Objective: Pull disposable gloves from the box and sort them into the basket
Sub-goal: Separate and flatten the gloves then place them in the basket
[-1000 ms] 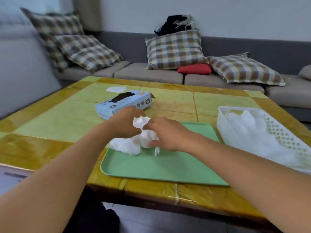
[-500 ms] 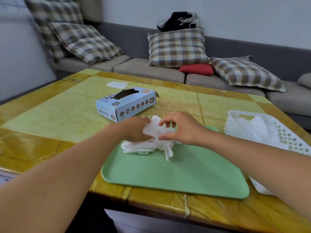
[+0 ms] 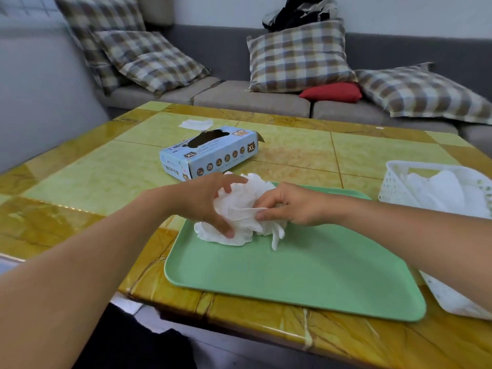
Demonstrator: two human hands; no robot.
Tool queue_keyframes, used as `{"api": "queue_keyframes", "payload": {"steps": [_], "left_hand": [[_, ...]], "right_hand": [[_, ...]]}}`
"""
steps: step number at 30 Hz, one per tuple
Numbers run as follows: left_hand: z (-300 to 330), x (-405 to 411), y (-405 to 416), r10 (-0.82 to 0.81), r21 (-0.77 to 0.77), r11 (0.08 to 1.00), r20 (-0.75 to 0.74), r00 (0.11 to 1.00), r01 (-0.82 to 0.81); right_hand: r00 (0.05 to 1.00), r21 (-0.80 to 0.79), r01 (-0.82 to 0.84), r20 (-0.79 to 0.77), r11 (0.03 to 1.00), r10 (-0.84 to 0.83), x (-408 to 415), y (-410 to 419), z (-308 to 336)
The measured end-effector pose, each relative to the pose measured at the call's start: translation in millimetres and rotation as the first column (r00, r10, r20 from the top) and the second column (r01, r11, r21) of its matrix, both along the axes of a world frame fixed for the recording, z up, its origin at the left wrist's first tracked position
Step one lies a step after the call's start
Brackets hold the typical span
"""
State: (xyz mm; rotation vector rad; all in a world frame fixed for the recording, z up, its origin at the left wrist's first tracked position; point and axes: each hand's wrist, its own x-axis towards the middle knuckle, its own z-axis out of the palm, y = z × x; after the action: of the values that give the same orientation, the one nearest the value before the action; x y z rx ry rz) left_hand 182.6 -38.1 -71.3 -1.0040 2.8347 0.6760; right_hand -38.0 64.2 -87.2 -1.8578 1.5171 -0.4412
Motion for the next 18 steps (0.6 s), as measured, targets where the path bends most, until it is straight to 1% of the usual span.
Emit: {"api": "queue_keyframes", "payload": {"steps": [3,4,7,9,11,13,18], "left_hand": [[-2,6,-2,0.026,-0.050,0.998,-0.079,0.997,-0.030],[-1,6,-1,0.027,-0.077,0.997,-0.072,0.997,-0.033],[2,5,5,0.003,-0.108,0.994,-0.030,1.000,-0.006],[5,-1,9,-0.033,-0.077,0.997,-0.061,0.998,0.029],[7,-11,14,-0.049,-0.036,0.998,-0.124,0.991,0.045],[5,-21,17,-0.040,-0.052,0.998,-0.156,0.987,0.032],[-8,-30,9,-0.009,-0.097,0.995,-0.012,1.000,0.008]], "right_hand": [[0.994,0.123,0.001,0.108,0.992,-0.014,-8,7,10],[0.989,0.144,0.007,0.147,0.990,-0.028,-9,10,13],[0.966,0.106,0.102,0.225,0.989,-0.124,-10,16,23],[0.932,0.077,0.187,0.302,0.979,-0.202,-13,19,31],[0.868,0.094,0.243,0.424,0.966,-0.259,-17,24,40],[0.786,0.146,0.263,0.540,0.954,-0.299,-21,30,47],[0.634,0.275,0.248,0.679,0.929,-0.370,-33,53,71]]}}
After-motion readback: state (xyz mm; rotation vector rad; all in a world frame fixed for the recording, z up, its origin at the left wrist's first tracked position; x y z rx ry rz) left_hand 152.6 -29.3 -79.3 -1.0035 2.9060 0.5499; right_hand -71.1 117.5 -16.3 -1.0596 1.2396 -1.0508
